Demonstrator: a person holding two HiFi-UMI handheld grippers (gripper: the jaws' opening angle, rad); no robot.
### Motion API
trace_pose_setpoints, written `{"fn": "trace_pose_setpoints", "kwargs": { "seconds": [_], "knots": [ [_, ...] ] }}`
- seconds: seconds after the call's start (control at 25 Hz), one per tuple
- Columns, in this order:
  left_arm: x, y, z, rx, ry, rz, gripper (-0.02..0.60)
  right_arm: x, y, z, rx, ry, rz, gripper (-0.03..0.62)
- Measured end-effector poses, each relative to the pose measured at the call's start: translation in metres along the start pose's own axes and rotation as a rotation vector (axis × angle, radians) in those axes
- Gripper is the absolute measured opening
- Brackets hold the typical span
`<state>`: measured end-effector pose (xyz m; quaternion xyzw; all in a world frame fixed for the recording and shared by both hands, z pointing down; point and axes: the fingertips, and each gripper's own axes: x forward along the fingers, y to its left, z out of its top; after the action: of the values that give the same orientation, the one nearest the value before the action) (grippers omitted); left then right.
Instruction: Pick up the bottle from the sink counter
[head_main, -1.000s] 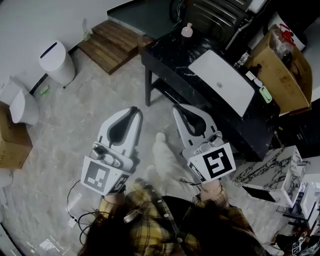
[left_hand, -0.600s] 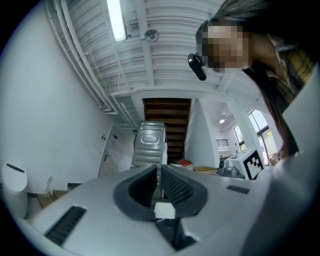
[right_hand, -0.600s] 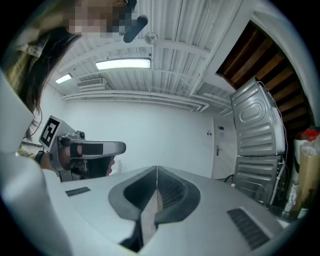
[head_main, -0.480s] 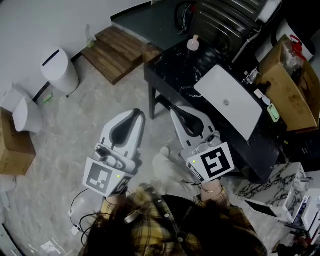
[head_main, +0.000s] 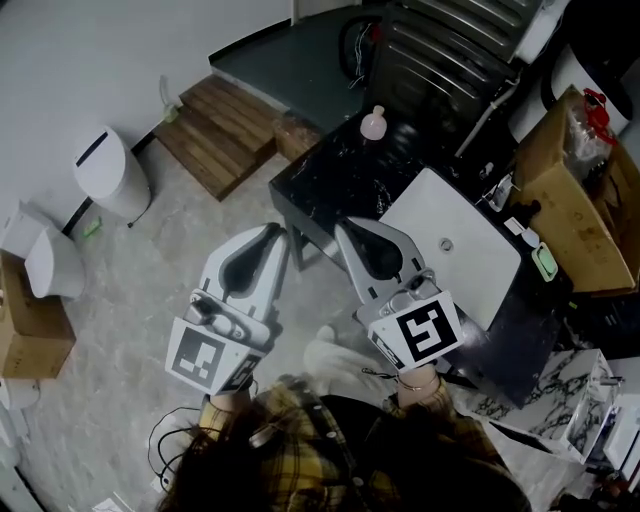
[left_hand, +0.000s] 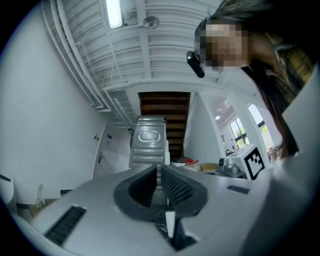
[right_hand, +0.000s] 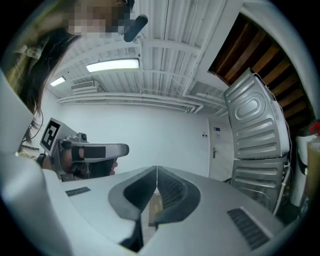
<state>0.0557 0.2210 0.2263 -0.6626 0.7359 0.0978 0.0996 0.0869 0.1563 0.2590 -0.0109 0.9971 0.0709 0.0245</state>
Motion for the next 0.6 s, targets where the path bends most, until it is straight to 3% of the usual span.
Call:
{"fn": "trace_pose_setpoints", "kwargs": {
  "seconds": [0.6],
  "knots": [
    [0.094,0.012,-0.021,0.049,0.037,-0.073,0.038,0.014,-0.100,-0.008,0.029,-0.045,-0.087,0.017]
  ]
}}
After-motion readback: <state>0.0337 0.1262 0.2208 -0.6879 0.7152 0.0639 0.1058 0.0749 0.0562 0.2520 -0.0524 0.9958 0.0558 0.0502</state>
